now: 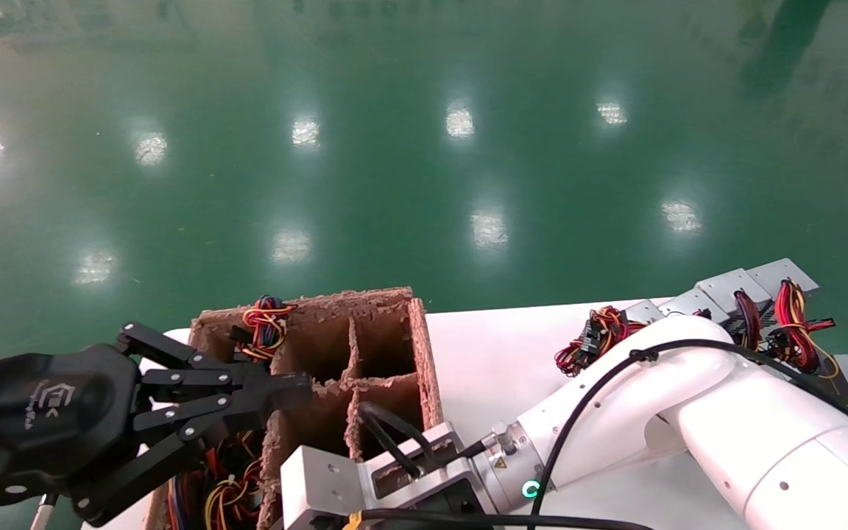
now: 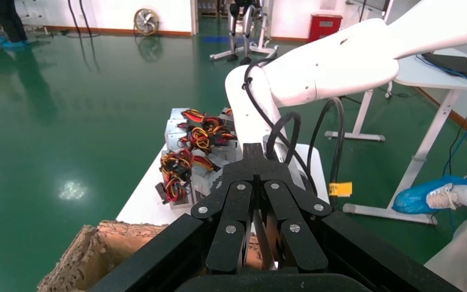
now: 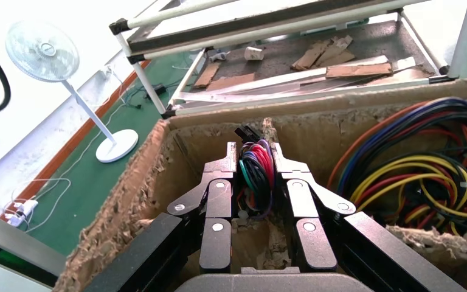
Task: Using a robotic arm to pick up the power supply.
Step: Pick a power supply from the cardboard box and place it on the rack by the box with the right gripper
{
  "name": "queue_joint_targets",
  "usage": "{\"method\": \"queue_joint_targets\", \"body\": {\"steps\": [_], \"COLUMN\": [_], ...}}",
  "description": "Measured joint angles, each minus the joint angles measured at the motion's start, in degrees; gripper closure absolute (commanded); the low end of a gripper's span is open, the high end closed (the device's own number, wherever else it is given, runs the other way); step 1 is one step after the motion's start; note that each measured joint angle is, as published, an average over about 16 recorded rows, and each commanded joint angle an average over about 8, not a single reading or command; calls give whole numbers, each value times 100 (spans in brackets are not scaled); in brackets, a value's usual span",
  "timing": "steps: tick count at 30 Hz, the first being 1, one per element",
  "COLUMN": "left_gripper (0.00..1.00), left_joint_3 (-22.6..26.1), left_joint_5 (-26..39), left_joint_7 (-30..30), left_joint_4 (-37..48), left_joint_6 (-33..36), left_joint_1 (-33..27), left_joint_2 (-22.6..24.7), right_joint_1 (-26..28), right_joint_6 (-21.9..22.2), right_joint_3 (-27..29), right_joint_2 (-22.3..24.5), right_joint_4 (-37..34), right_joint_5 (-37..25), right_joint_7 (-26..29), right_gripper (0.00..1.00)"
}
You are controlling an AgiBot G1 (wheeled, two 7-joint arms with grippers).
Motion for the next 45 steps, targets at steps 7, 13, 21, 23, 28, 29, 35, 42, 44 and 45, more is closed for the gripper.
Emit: {"method": "queue_joint_targets", "body": {"steps": [7, 13, 21, 23, 28, 29, 35, 42, 44, 45], "left_gripper": [100, 100, 100, 100, 100, 100, 100, 100, 100, 100], "left_joint_3": [0, 0, 0, 0, 0, 0, 0, 0, 0, 0], "left_joint_5": [0, 0, 0, 0, 0, 0, 0, 0, 0, 0], "left_joint_7": [0, 0, 0, 0, 0, 0, 0, 0, 0, 0], "left_joint_4": [0, 0, 0, 0, 0, 0, 0, 0, 0, 0], "left_joint_6": [0, 0, 0, 0, 0, 0, 0, 0, 0, 0], "left_joint_1": [0, 0, 0, 0, 0, 0, 0, 0, 0, 0], "left_joint_2": [0, 0, 0, 0, 0, 0, 0, 0, 0, 0], "right_joint_1": [8, -14, -69, -84, -188, -213, -365, -495, -503, -506], "right_joint_6": [7, 26, 95, 113, 110, 109, 139, 307, 357, 378], "right_joint_3": [0, 38, 126, 154, 280, 310, 460, 510, 505, 502], "right_joint_2": [161, 348, 603, 670, 855, 891, 1063, 1126, 1135, 1142], "right_joint_4": [258, 627, 1147, 1260, 1504, 1551, 1853, 2129, 2196, 2225], "right_joint_5": [195, 378, 630, 693, 992, 1060, 1421, 1559, 1542, 1532], "right_joint_7": [119, 271, 477, 520, 626, 642, 723, 779, 787, 792], "right_gripper": [100, 100, 100, 100, 100, 100, 100, 100, 100, 100]}}
